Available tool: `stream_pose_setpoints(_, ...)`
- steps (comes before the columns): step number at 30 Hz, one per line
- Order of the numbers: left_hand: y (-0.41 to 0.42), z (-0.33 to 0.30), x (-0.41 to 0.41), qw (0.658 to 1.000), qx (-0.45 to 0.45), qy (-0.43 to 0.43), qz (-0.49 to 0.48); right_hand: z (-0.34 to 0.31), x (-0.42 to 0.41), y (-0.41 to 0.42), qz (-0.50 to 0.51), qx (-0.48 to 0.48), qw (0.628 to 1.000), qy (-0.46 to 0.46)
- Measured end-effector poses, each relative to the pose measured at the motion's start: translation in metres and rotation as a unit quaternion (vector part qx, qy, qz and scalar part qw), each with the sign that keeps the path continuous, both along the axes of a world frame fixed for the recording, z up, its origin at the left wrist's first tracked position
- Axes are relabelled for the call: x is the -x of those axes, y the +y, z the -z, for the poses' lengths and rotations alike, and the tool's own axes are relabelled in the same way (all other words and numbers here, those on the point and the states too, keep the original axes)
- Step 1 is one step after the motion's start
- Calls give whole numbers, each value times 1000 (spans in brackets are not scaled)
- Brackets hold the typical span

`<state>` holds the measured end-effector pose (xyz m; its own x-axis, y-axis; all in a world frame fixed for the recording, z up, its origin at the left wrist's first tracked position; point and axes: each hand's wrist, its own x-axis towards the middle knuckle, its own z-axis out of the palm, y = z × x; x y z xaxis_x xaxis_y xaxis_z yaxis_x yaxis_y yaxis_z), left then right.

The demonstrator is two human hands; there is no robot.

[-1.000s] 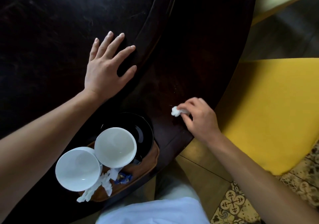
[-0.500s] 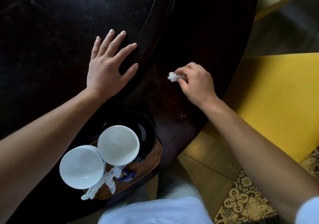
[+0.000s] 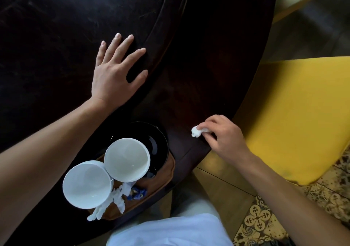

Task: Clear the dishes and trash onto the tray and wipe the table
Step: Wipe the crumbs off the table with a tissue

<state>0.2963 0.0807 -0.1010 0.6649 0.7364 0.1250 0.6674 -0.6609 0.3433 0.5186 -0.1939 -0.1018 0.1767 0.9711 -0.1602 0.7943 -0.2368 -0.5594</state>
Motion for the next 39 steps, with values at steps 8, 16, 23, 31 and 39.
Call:
stream_pose_setpoints(8, -1, -1, -1, 1000, 2, 5, -1, 11, -60, 4, 297, -35, 954, -24)
stream_pose_setpoints(16, 1, 1, -1, 1000, 0, 10, -2, 17, -26, 4, 262, -26, 964, -27)
stream_pose_setpoints(23, 0, 0, -2, 1000, 4, 4, -2, 14, 44, -26, 254, -8, 967, -3)
stream_pose_setpoints(31, -1, 0, -1, 1000, 5, 6, -2, 8, 35, -26, 310, -42, 949, 21)
stream_pose_setpoints(39, 0, 0, 0, 1000, 8, 8, -3, 16, 12, -36, 384, -18, 923, -14)
